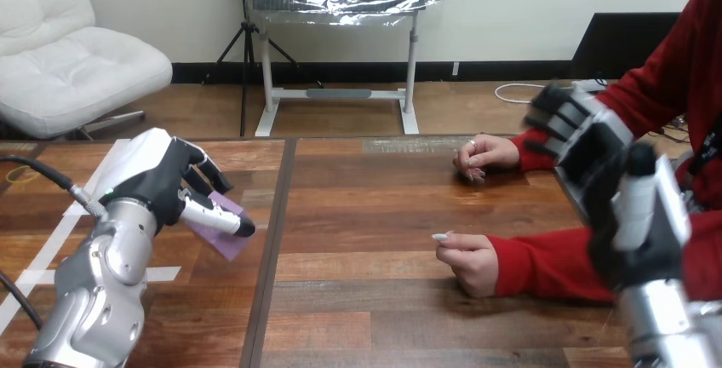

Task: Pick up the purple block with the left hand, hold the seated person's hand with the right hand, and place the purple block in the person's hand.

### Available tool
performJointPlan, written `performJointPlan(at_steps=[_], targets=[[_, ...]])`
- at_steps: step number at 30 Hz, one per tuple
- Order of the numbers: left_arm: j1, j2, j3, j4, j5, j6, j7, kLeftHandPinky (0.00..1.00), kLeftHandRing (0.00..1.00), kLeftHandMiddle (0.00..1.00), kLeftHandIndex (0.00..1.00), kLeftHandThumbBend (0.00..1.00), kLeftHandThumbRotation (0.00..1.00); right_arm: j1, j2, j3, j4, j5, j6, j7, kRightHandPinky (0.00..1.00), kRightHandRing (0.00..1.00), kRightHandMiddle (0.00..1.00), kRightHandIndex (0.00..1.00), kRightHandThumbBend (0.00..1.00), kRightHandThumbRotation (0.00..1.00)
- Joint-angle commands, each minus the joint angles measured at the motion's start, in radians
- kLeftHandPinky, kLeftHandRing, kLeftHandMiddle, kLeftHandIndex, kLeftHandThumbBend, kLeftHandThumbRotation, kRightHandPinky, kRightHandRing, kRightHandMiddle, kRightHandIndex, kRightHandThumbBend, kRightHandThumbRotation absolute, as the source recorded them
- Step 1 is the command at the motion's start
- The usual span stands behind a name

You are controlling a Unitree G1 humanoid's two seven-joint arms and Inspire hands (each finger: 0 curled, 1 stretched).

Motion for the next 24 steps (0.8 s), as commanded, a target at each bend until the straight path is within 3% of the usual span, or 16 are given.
performJointPlan(at_steps=[1, 13, 23, 24], targets=[[-0.031, 0.005, 0.027, -0.068, -0.002, 0.003, 0.001, 0.25, 0.32, 0.40, 0.46, 0.74, 0.00, -0.100, -0.049, -0.025, -0.082, -0.020, -0.026, -0.037, 0.75, 0.80, 0.81, 0.81, 0.88, 1.00], [-0.023, -0.001, 0.036, -0.107, -0.011, 0.020, 0.000, 0.25, 0.32, 0.40, 0.45, 0.73, 0.00, -0.159, -0.131, -0.037, -0.096, -0.089, -0.032, -0.091, 0.74, 0.81, 0.82, 0.80, 0.88, 0.97], [-0.014, -0.003, 0.038, -0.129, -0.019, 0.030, -0.006, 0.25, 0.32, 0.40, 0.45, 0.72, 0.00, -0.214, -0.243, -0.020, 0.014, -0.317, -0.128, -0.172, 0.71, 0.79, 0.81, 0.78, 0.84, 0.88], [-0.013, -0.003, 0.039, -0.131, -0.020, 0.031, -0.006, 0.25, 0.31, 0.40, 0.45, 0.72, 0.00, -0.218, -0.254, -0.017, 0.023, -0.332, -0.134, -0.173, 0.71, 0.80, 0.81, 0.79, 0.84, 0.83]])
